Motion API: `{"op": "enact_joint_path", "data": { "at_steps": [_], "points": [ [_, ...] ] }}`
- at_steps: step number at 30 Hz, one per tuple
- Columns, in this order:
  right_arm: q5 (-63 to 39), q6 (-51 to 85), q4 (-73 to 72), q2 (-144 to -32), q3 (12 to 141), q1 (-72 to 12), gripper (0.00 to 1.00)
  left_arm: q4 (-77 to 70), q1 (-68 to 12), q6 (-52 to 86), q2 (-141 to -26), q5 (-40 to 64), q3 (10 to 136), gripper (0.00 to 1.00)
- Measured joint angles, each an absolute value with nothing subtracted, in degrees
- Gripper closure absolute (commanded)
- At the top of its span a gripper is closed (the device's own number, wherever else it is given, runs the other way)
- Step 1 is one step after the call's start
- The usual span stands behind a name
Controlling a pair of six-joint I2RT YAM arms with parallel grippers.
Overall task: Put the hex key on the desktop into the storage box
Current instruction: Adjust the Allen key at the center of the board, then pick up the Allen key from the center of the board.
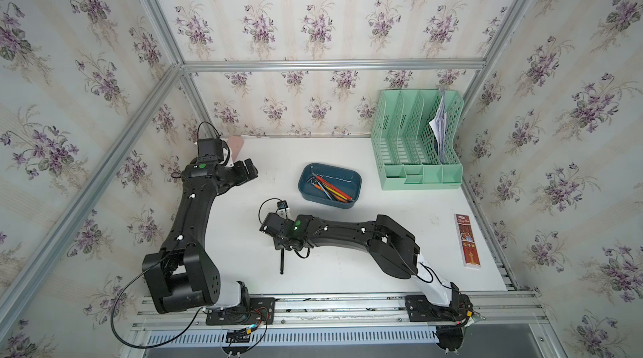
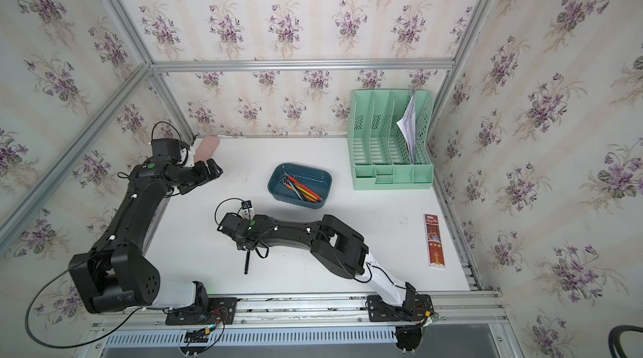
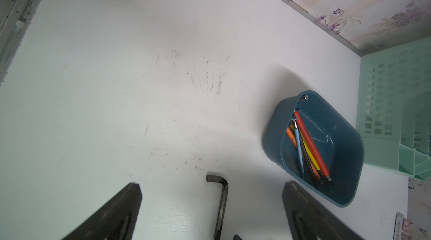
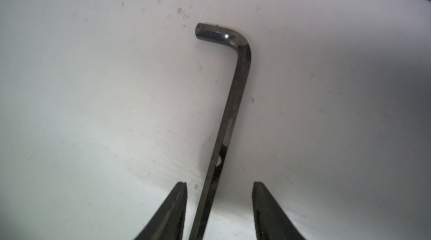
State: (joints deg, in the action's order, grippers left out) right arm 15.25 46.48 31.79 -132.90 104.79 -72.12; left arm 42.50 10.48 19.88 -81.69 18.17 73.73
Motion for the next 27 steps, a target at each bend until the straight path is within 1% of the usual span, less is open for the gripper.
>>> {"op": "enact_joint_path", "data": {
  "at_steps": [4,7,15,19,23,27],
  "points": [
    [16.78,46.46,33.19,-134.80,106.48,-72.31,0.50,42.54,10.48,19.86,-81.69,18.20,73.38,0.01],
    [18.52,46.68,33.43,-133.86,104.57,-72.36,0.50,42.57,10.48,19.81,-81.69,18.17,73.58,0.01],
    [19.92,47.62,31.62,-122.93,86.59,-70.41,0.50,42.57,10.48,19.81,-79.96,18.31,73.58,0.01],
    [19.97,47.33,28.32,-119.77,80.71,-68.77,0.50,42.54,10.48,19.81,-79.96,18.44,73.56,0.01],
    [20.08,45.78,25.96,-118.80,78.72,-68.23,0.50,42.52,10.48,19.81,-80.25,18.79,73.56,0.01],
    [19.18,43.59,26.06,-119.26,79.92,-67.99,0.51,42.54,10.48,19.81,-80.58,19.27,73.58,0.01]
  ]
}}
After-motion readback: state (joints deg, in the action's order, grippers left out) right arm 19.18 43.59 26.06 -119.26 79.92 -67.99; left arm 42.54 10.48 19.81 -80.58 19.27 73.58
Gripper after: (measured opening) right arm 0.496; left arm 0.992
